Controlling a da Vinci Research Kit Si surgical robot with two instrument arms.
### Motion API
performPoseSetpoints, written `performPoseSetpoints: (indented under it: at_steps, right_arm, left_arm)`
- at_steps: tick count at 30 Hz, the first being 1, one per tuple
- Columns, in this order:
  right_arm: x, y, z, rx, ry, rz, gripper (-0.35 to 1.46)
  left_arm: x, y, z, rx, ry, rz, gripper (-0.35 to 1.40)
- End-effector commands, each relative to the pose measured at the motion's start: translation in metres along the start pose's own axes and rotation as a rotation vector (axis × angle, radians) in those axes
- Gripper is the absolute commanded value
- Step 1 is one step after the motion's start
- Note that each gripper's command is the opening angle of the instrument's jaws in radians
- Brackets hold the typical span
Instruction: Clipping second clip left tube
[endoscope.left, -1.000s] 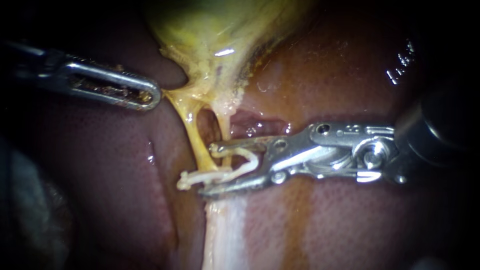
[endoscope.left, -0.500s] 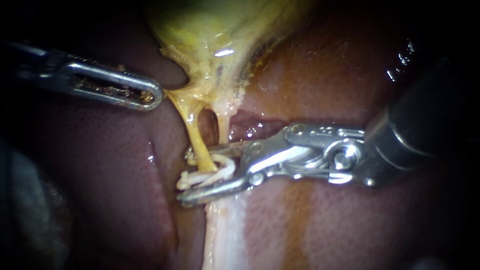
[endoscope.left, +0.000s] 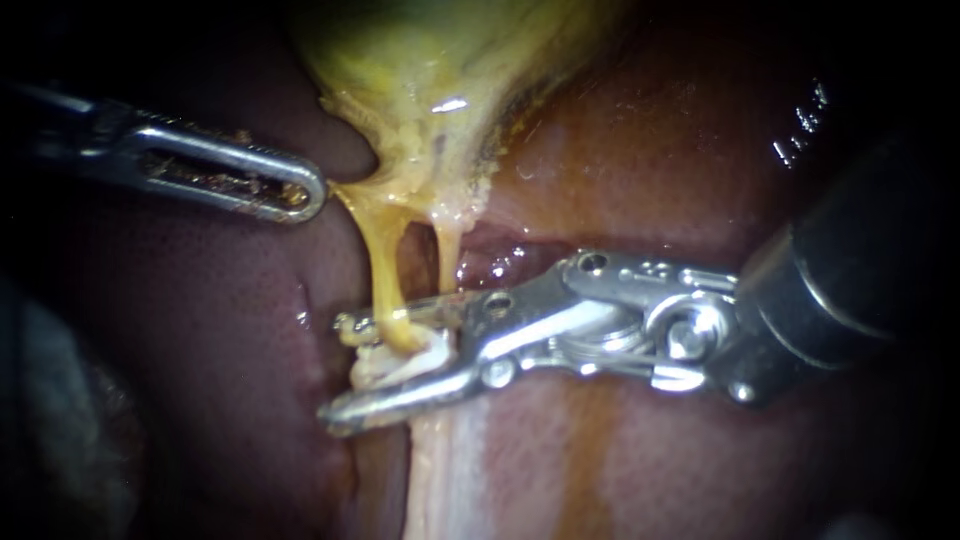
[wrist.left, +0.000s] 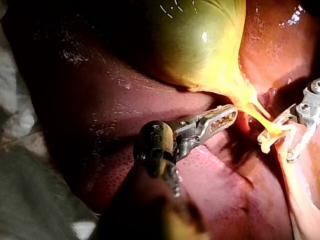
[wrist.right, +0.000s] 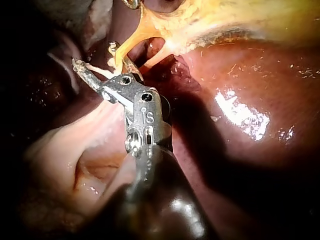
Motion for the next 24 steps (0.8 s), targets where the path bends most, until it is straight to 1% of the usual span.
performPoseSetpoints:
  at_steps: [1,7,11,17,24]
  right_arm:
    - [0.0000,-0.0002,0.0001,0.006,-0.004,-0.001,0.48]
    - [-0.0001,-0.0005,-0.0001,0.036,-0.020,-0.009,0.44]
    - [-0.0002,-0.0006,-0.0004,0.047,-0.025,-0.011,0.35]
    - [-0.0002,-0.0007,-0.0008,0.048,-0.025,0.002,0.14]
    - [-0.0003,-0.0006,-0.0011,0.048,-0.027,0.090,-0.21]
  left_arm:
    - [0.0000,0.0000,0.0000,0.000,0.000,0.001,-0.35]
    - [0.0000,0.0000,0.0000,0.000,0.000,0.001,-0.35]
    - [0.0000,0.0000,0.0000,0.000,0.000,0.001,-0.35]
    - [0.0000,0.0000,0.0000,0.000,0.000,0.001,-0.35]
    - [0.0000,0.0000,0.0000,0.000,0.000,0.001,-0.35]
